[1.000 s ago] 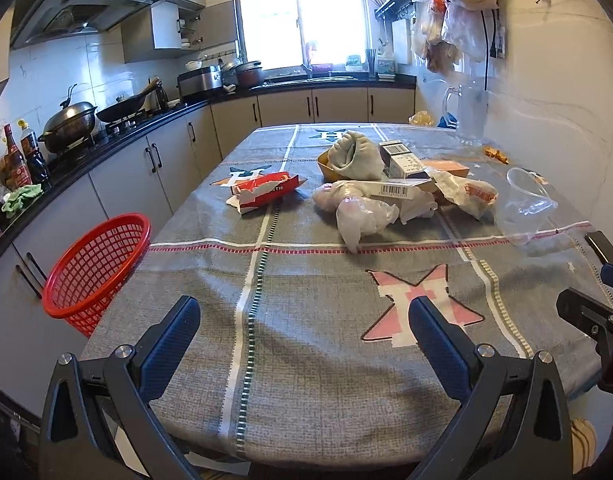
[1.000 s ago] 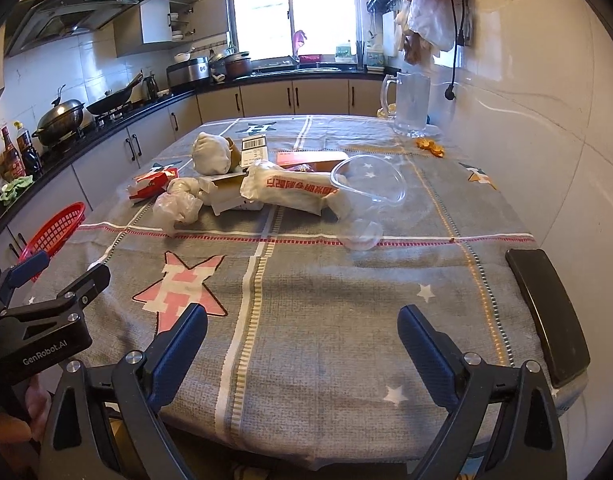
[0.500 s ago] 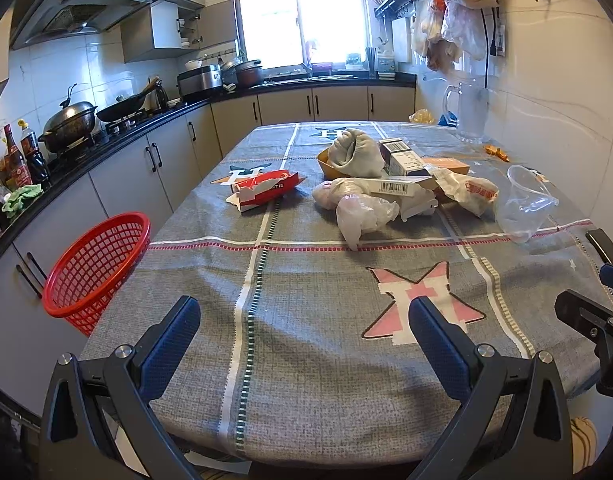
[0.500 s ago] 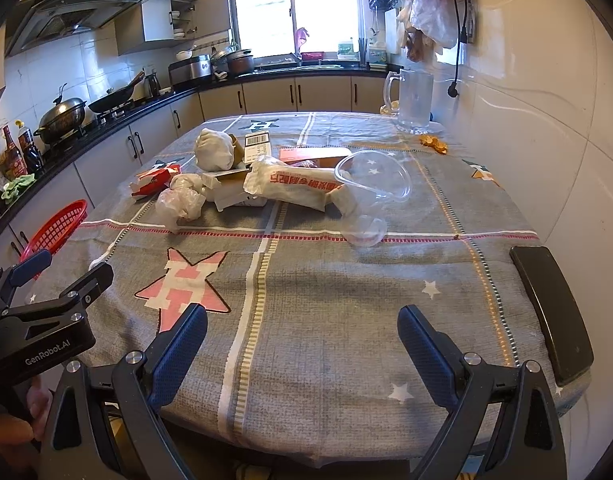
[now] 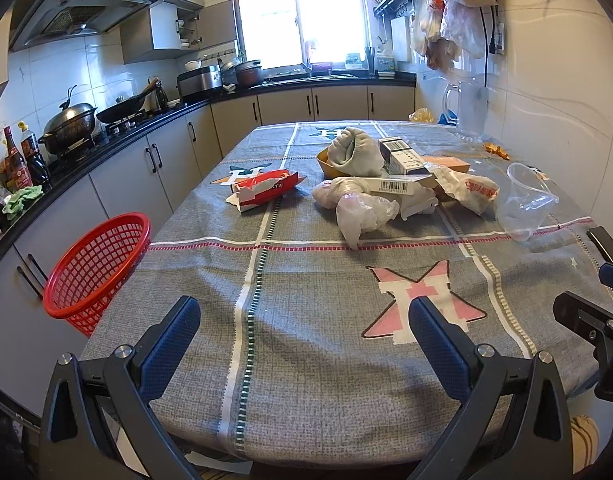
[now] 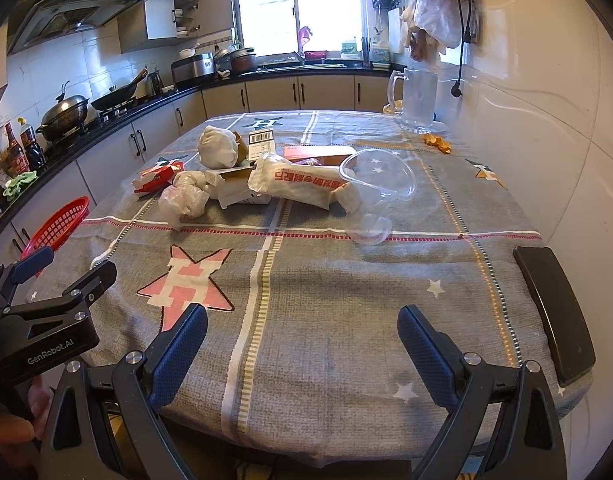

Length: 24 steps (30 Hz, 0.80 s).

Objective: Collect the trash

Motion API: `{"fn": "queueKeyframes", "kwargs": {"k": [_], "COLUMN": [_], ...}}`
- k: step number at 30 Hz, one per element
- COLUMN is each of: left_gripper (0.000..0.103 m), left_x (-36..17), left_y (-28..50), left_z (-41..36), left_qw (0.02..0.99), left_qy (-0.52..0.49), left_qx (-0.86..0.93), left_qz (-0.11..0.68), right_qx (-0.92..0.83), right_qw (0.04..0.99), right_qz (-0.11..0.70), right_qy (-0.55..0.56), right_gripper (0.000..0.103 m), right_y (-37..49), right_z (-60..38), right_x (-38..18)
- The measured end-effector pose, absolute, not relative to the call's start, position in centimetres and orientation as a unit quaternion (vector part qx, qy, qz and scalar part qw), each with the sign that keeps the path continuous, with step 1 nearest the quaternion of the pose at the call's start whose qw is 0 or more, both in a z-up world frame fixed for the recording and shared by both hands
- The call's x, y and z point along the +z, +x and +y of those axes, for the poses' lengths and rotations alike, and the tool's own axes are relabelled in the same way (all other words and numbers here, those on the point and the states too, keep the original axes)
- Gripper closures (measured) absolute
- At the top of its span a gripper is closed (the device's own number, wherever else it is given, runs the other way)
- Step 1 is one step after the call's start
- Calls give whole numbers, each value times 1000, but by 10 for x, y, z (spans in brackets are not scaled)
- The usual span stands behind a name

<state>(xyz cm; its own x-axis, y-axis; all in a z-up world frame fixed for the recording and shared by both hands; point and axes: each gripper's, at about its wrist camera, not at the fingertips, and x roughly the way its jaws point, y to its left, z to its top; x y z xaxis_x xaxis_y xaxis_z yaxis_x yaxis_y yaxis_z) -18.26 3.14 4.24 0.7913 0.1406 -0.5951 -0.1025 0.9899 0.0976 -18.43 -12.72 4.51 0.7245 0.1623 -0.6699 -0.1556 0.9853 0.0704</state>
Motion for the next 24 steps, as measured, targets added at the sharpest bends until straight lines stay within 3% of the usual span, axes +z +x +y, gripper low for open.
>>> {"fn": "queueKeyframes", "kwargs": {"k": [20,24], "left_gripper": [0,0], "left_x": [39,38], "left_y": [-181,-172], "left_z": [36,48], "left_qw": [944,939], "left_qy": [27,6], "left_qx": [60,50], "left_qz": [323,340], "right_qx": [87,85], "right_qw": [927,926], "right_qz": [366,368], "right_qy": [9,14], "right_gripper": [5,10], "right_y": [-182,-175], "right_z": [-129,-135], "right_x": [42,40]}}
